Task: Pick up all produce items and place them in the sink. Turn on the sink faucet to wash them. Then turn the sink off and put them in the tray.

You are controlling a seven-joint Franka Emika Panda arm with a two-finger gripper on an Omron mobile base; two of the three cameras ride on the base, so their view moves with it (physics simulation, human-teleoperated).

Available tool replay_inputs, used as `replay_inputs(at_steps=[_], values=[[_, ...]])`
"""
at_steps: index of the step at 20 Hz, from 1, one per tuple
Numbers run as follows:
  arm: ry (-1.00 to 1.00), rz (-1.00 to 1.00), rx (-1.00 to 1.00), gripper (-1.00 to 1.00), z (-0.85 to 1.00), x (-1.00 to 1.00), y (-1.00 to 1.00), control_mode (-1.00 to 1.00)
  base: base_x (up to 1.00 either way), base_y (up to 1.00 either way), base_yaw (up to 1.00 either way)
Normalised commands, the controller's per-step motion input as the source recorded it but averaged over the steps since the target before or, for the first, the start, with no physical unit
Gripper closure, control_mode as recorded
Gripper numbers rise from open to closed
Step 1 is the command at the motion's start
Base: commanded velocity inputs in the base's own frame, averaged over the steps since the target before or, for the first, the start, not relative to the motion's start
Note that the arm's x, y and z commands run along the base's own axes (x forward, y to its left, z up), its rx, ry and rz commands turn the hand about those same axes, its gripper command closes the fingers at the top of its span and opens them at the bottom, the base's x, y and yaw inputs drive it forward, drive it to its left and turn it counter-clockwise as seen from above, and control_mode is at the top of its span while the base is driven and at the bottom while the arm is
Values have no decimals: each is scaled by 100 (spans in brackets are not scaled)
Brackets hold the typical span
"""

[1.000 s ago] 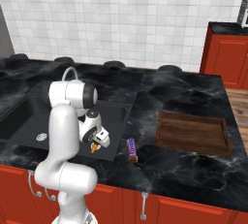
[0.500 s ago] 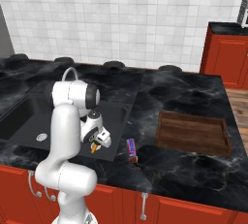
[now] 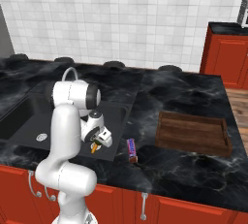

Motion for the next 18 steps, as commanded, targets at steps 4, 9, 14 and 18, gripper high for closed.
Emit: replay_inputs(at_steps=[4, 9, 14, 18], values=[[0, 0, -2, -100, 7, 0, -5, -100, 0, 0, 0], [0, 0, -3, -100, 20, -1, -5, -100, 0, 0, 0], [0, 0, -5, -100, 30, 0, -1, -100, 0, 0, 0], [0, 0, -3, -100, 42, -1, -1, -100, 0, 0, 0]])
